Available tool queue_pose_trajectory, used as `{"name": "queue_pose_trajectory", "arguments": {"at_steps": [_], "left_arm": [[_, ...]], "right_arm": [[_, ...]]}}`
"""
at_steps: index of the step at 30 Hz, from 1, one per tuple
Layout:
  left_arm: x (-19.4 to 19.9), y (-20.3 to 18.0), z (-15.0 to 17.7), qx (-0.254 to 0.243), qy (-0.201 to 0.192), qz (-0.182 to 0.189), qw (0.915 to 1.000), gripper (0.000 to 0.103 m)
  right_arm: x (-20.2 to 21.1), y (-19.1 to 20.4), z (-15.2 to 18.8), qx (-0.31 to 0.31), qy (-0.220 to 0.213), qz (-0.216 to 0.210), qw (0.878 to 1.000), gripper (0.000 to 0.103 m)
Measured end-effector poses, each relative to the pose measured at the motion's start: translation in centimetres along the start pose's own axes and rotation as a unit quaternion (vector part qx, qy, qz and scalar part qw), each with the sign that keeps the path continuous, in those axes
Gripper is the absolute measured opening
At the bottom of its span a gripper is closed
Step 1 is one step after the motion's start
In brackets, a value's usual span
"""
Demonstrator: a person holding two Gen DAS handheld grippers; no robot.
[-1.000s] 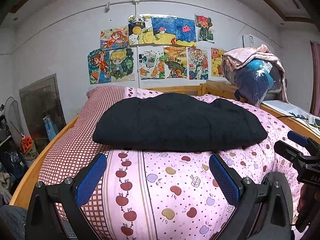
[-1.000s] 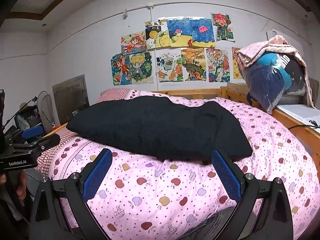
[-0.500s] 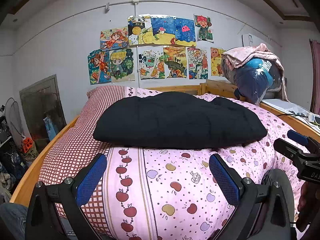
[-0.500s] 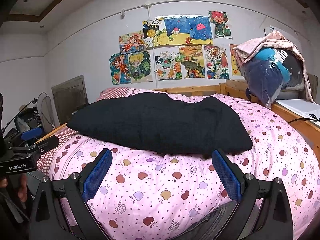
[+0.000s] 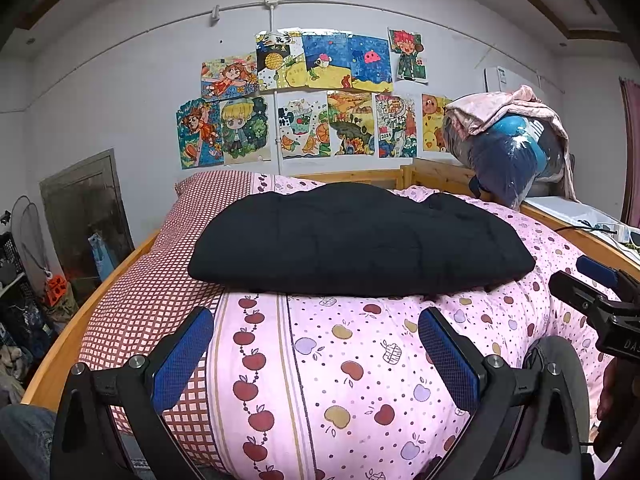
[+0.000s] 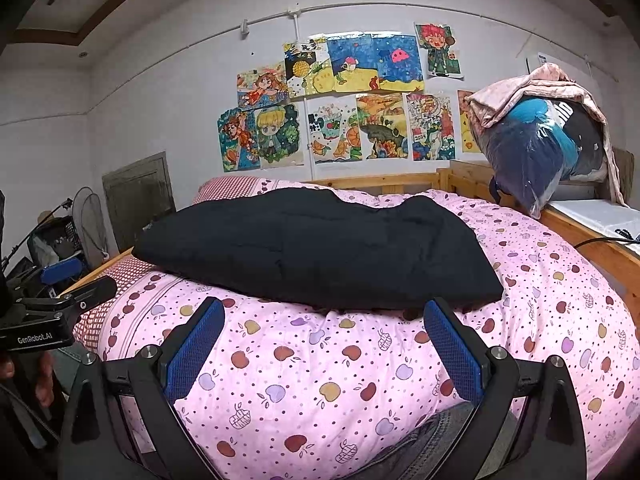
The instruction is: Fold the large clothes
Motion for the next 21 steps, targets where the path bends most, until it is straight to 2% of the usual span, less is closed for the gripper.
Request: {"name": "queue_pose_trajectory", "arguments": {"at_steps": [21], "left_arm": [[0.07,0.07,-0.01,0.000,0.000,0.001,1.0000,0.103]], "right_arm": [[0.20,0.03,-0.31,-0.001,-0.003,0.001,1.000,0.098]]}}
Point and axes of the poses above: each gripper's, at about its wrist camera, not at the fingertips, and x roughly against the way its jaws point, y to its left, z to its underside, the point moved 6 cm from there along -x, roughly the way its jaws point, and after that the axes turned 11 degrees about -y, right-handed, at the moved point
